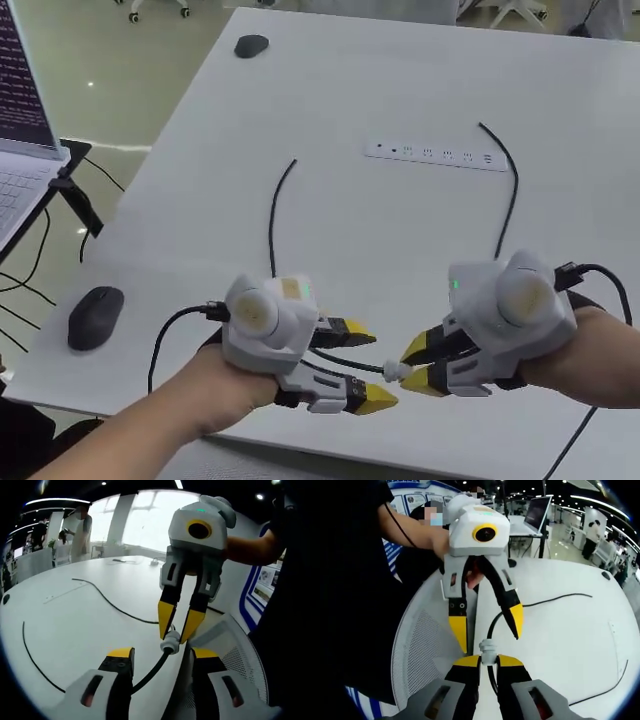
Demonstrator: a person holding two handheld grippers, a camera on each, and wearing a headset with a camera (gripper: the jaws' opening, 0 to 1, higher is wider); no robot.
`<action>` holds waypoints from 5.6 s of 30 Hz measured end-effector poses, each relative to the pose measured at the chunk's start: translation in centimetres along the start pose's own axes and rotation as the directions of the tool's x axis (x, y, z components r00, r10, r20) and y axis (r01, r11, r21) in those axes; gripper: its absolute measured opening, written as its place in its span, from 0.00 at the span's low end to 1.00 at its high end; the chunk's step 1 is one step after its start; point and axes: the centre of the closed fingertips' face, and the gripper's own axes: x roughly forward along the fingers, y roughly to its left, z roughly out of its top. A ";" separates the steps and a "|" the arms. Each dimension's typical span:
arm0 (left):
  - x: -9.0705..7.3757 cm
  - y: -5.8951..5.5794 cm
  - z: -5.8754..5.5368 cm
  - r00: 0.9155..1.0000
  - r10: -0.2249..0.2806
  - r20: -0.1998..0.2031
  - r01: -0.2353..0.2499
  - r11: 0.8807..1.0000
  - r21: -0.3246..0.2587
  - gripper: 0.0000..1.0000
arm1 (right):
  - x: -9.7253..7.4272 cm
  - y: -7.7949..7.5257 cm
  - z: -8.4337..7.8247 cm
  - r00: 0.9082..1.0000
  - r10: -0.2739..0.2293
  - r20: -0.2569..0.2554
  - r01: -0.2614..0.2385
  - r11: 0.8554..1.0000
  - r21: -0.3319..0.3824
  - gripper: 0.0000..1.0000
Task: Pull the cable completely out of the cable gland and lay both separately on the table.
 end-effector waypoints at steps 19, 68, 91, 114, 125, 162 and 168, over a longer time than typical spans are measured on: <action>0.5 -0.9 0.3 0.998 -0.060 0.002 0.060 0.998 0.008 0.19 | 0.1 0.0 -0.4 1.000 0.017 -0.006 -0.017 0.998 -0.057 0.06; -0.2 -1.2 1.5 0.999 -0.020 -0.028 0.022 0.997 0.073 0.15 | -2.8 -1.1 1.2 0.908 0.174 0.382 -0.319 0.877 0.359 0.14; -0.3 -2.9 1.8 0.998 -0.048 -0.046 0.054 0.986 0.158 0.15 | -1.7 2.0 0.6 0.835 0.354 0.421 -0.524 0.745 0.413 0.09; -0.6 -3.0 1.8 0.998 -0.042 -0.043 0.046 0.995 0.094 0.15 | -2.0 2.2 1.0 0.873 0.262 0.411 -0.386 0.886 0.255 0.07; -0.8 -2.8 1.3 0.998 -0.044 -0.035 0.046 0.998 0.046 0.15 | -1.5 1.9 0.9 0.930 0.099 0.353 -0.147 0.983 0.111 0.07; -0.1 -3.1 0.4 0.997 -0.063 -0.039 0.063 0.998 0.009 0.15 | -1.4 1.7 -0.9 0.956 -0.011 0.292 -0.015 0.996 0.085 0.12; -0.3 -3.1 0.6 0.997 -0.060 -0.041 0.062 0.998 0.030 0.15 | -2.5 1.9 -0.6 0.908 0.123 0.400 -0.258 0.917 0.305 0.12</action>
